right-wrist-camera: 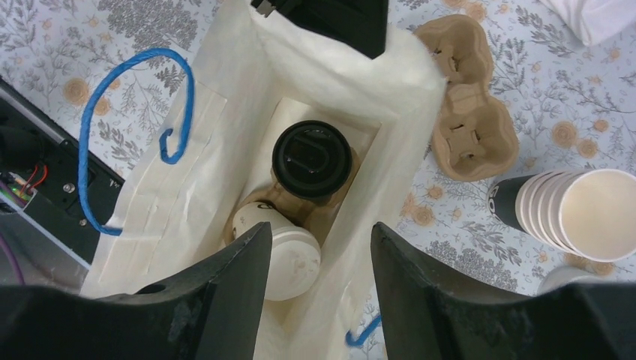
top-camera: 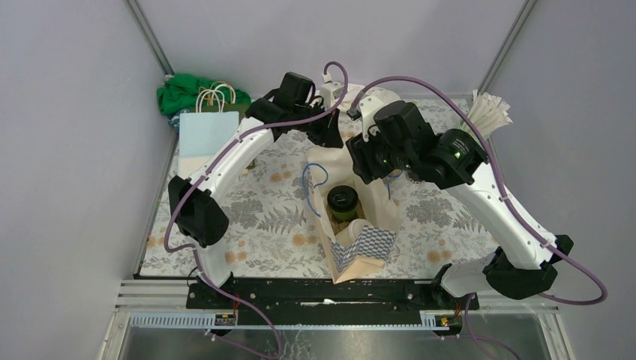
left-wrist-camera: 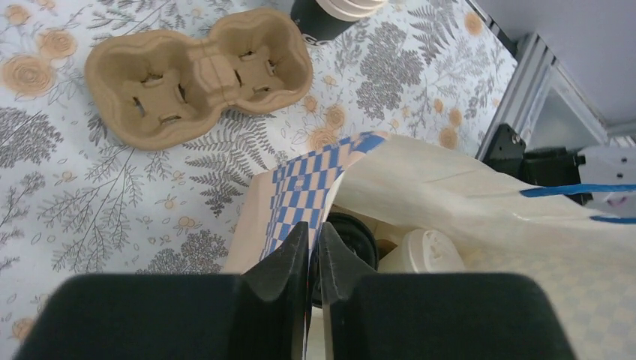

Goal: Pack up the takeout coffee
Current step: Place the coffee cup on the cup tray.

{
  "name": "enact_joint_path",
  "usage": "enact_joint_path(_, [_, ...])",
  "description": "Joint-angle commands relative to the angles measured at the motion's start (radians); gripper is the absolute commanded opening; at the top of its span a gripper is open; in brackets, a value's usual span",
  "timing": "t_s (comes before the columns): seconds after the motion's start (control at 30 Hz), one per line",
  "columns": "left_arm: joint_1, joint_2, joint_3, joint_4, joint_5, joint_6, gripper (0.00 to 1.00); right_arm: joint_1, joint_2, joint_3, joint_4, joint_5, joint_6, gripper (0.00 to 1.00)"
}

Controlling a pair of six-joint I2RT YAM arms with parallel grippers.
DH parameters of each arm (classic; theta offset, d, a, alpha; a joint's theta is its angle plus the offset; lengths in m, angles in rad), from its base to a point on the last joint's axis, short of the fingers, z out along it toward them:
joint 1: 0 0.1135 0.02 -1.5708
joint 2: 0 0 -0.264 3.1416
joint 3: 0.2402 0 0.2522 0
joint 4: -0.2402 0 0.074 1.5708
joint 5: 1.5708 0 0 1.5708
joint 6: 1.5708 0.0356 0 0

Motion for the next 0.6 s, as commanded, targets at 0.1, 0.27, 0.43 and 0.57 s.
enact_joint_path(0.1, [0.001,-0.134,-0.02,0.049,-0.203,-0.019,0.0,-0.007,0.061,0.093,-0.034,-0.063,-0.025,0.58])
enact_joint_path(0.27, [0.001,-0.212,-0.082,0.11,-0.295,-0.078,0.0,-0.007,0.087,0.099,-0.027,-0.074,-0.045,0.58])
enact_joint_path(0.43, [0.002,-0.315,-0.226,0.25,-0.33,-0.118,0.0,-0.007,0.114,0.087,-0.025,-0.073,-0.041,0.57])
enact_joint_path(0.57, [0.003,-0.317,-0.259,0.254,-0.335,-0.132,0.0,-0.006,0.1,0.048,0.008,-0.05,-0.041,0.57])
